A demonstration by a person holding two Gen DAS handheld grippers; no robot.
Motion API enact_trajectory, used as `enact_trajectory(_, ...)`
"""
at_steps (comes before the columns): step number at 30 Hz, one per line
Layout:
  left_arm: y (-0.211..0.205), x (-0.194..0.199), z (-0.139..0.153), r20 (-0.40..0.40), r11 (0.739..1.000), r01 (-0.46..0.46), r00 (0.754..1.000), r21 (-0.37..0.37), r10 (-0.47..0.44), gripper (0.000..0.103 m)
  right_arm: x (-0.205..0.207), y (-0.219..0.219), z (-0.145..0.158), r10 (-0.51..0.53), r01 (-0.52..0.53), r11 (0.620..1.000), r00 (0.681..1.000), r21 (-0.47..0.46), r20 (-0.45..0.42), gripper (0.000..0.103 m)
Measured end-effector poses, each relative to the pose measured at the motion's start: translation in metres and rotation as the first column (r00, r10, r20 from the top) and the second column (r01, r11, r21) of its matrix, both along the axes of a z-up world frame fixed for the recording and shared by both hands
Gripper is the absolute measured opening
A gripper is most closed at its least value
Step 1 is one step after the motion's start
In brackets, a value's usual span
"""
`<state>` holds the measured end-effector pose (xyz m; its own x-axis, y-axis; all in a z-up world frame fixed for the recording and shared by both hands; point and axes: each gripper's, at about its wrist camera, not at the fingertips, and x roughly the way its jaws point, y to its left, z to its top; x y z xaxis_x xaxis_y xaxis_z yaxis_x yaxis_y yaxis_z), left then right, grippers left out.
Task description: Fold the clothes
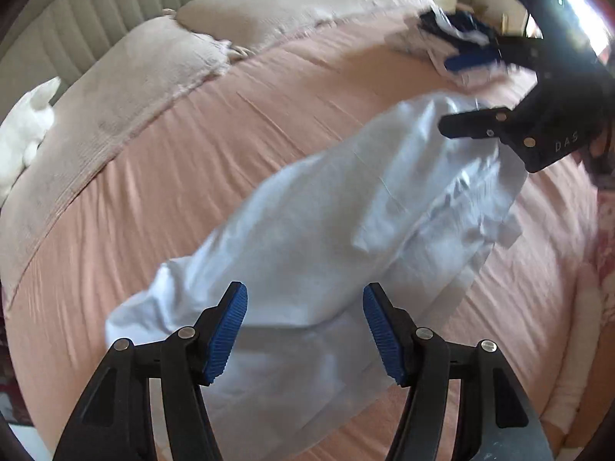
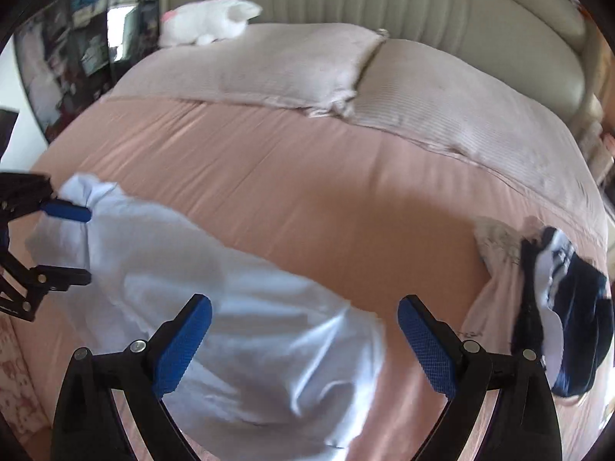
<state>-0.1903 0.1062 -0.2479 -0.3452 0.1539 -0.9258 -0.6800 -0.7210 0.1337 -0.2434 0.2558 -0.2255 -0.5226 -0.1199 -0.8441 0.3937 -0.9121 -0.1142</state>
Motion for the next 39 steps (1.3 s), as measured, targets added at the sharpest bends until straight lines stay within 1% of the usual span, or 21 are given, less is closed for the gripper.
enact_trajectory(2, 0.006, 0.010, -0.009, 0.023, 0.999, 0.025, 0.999, -0.026, -0.025, 0.060, 0.002, -0.007, -0.021, 0.016, -0.017, 0.993, 1.000, 0.118, 0.017, 0.097)
enact_trajectory(4, 0.001, 0.017, 0.002, 0.094, 0.997, 0.053, 0.994, 0.055, -0.058, 0.059, -0.004, 0.014, -0.027, -0.049, 0.046, 0.997, 0.997, 0.061, 0.055, 0.097)
enact_trajectory(7, -0.009, 0.016, 0.016, 0.170, 0.987, 0.034, 0.984, 0.159, -0.061, 0.061, -0.017, 0.045, -0.025, -0.161, 0.160, 0.987, 0.983, 0.019, 0.092, 0.097)
enact_trajectory(9, -0.013, 0.003, 0.021, 0.121, 0.987, -0.042, 0.992, 0.154, 0.023, 0.061, -0.018, 0.058, -0.015, -0.188, 0.193, 0.980, 0.977, -0.046, 0.101, 0.097)
enact_trajectory(11, -0.016, -0.015, 0.015, 0.142, 0.974, -0.119, 0.986, 0.191, 0.093, 0.061, -0.015, 0.061, -0.011, -0.199, 0.202, 0.979, 0.977, -0.030, 0.081, 0.098)
enact_trajectory(12, -0.016, -0.022, 0.009, 0.166, 0.971, -0.148, 0.979, 0.186, 0.117, 0.061, -0.013, 0.061, -0.010, -0.195, 0.197, 0.980, 0.978, -0.010, 0.073, 0.098)
enact_trajectory(14, -0.013, -0.022, -0.013, 0.257, 0.988, -0.138, 0.960, 0.075, 0.115, 0.061, -0.008, 0.059, -0.017, -0.180, 0.175, 0.982, 0.980, 0.067, 0.083, 0.099)
enact_trajectory(16, -0.019, -0.013, -0.008, 0.286, 0.995, -0.099, 0.954, 0.032, 0.085, 0.062, -0.003, 0.060, -0.031, -0.165, 0.138, 0.974, 0.976, 0.178, 0.144, 0.099)
enact_trajectory(17, -0.024, -0.011, -0.002, 0.293, 0.995, -0.099, 0.952, 0.026, 0.087, 0.062, -0.002, 0.065, -0.032, -0.178, 0.147, 0.971, 0.971, 0.188, 0.157, 0.099)
enact_trajectory(20, -0.050, -0.014, 0.022, 0.223, 0.986, -0.162, 0.963, 0.039, 0.149, 0.062, -0.005, 0.077, -0.010, -0.235, 0.221, 0.964, 0.969, 0.152, 0.081, 0.099)
enact_trajectory(22, -0.064, -0.021, 0.030, 0.132, 0.978, -0.204, 0.972, 0.049, 0.196, 0.062, -0.012, 0.073, 0.000, -0.241, 0.240, 0.963, 0.970, 0.124, -0.004, 0.099)
enact_trajectory(23, -0.072, -0.024, 0.032, 0.136, 0.971, -0.229, 0.966, 0.063, 0.219, 0.063, -0.016, 0.070, 0.002, -0.237, 0.239, 0.965, 0.971, 0.110, -0.034, 0.099)
enact_trajectory(27, -0.103, -0.035, 0.037, 0.156, 0.937, -0.327, 0.939, 0.119, 0.308, 0.063, -0.018, 0.060, -0.028, -0.202, 0.190, 0.958, 0.979, 0.215, 0.032, 0.099)
enact_trajectory(29, -0.119, -0.041, 0.040, 0.168, 0.916, -0.375, 0.921, 0.145, 0.351, 0.063, -0.012, 0.078, -0.030, -0.239, 0.222, 0.952, 0.969, 0.212, 0.056, 0.099)
enact_trajectory(31, -0.135, -0.046, 0.042, 0.182, 0.890, -0.422, 0.902, 0.171, 0.392, 0.063, -0.015, 0.100, -0.015, -0.294, 0.286, 0.953, 0.952, 0.097, 0.088, 0.099)
enact_trajectory(32, -0.143, -0.049, 0.044, 0.189, 0.877, -0.445, 0.891, 0.183, 0.413, 0.063, -0.017, 0.107, -0.007, -0.320, 0.317, 0.947, 0.944, 0.044, 0.080, 0.099)
enact_trajectory(34, -0.156, -0.056, 0.047, 0.182, 0.855, -0.477, 0.876, 0.201, 0.446, 0.063, -0.025, 0.107, 0.003, -0.353, 0.353, 0.935, 0.935, 0.034, 0.005, 0.099)
enact_trajectory(35, -0.157, -0.062, 0.049, 0.131, 0.867, -0.456, 0.890, 0.201, 0.437, 0.063, -0.028, 0.103, 0.003, -0.352, 0.354, 0.934, 0.935, 0.053, -0.031, 0.099)
enact_trajectory(37, -0.150, -0.064, 0.042, 0.098, 0.886, -0.399, 0.917, 0.237, 0.386, 0.063, -0.039, 0.089, -0.003, -0.289, 0.291, 0.956, 0.956, 0.048, -0.049, 0.099)
enact_trajectory(38, -0.139, -0.070, 0.032, 0.091, 0.902, -0.375, 0.927, 0.212, 0.364, 0.063, -0.044, 0.080, -0.012, -0.243, 0.245, 0.969, 0.969, 0.046, -0.032, 0.099)
enact_trajectory(39, -0.127, -0.075, 0.015, 0.069, 0.924, -0.366, 0.930, 0.113, 0.360, 0.063, -0.043, 0.072, -0.021, -0.219, 0.220, 0.971, 0.975, 0.093, -0.024, 0.099)
